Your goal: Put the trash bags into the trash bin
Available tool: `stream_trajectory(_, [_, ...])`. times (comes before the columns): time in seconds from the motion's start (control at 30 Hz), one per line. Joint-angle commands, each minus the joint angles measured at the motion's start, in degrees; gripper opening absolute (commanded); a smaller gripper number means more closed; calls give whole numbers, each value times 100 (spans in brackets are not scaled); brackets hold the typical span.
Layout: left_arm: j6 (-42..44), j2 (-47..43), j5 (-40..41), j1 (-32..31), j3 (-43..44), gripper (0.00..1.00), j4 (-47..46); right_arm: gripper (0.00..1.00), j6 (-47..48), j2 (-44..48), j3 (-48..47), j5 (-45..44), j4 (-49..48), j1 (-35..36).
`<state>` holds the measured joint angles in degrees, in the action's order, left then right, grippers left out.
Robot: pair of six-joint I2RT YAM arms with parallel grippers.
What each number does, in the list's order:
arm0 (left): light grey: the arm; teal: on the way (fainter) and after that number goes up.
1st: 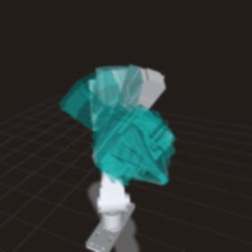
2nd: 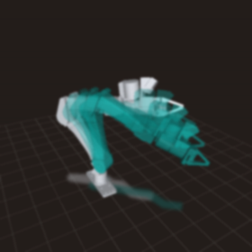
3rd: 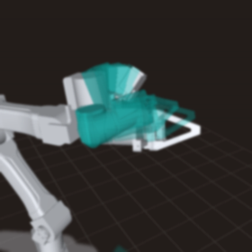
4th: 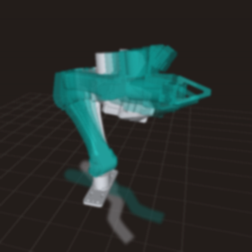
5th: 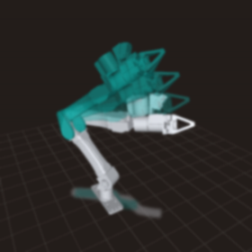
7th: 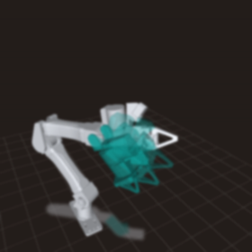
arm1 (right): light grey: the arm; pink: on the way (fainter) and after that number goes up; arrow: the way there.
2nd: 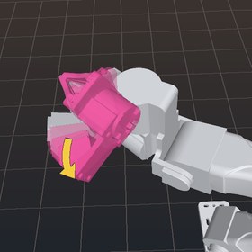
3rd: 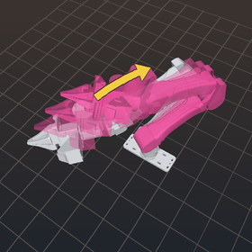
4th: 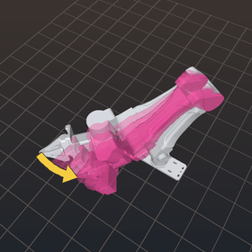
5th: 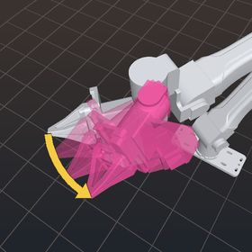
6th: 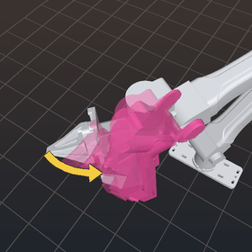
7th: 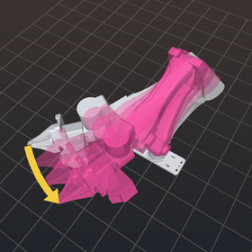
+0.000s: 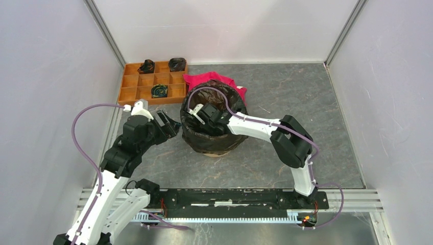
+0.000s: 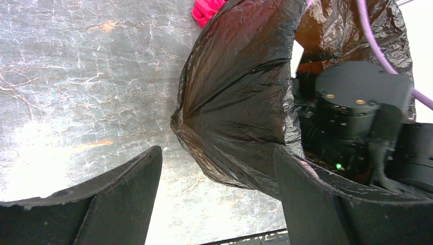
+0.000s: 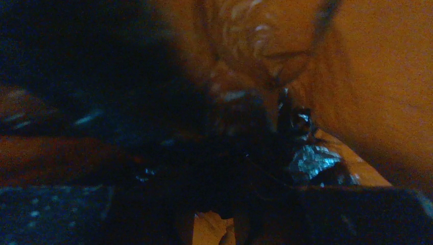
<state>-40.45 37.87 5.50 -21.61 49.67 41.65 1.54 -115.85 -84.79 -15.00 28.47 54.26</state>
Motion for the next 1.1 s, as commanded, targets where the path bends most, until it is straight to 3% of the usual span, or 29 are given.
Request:
stream_trajectory(0.0, [169,0,-41,27,146,86,-123,37,-31,782,-233,203,69,23])
stream_trajectory(0.33, [160,-22,-85,30,123,86,-173,64,-216,1727,-556,500,465,24])
stream_trajectory(0.63, [212,-102,-96,25,184,87,-158,76,-352,2255,-974,409,559,24])
stream_trajectory(0.9, [547,-10,-69,25,790,88,-157,88,-218,3613,-239,195,47,24])
stream_trajectory(1.0, [864,112,-260,25,1212,89,-277,98,-205,4229,67,-23,-5,28])
stream_trajectory(1.07, [1113,239,-382,30,1658,90,-297,98,-46,4701,112,-316,148,24])
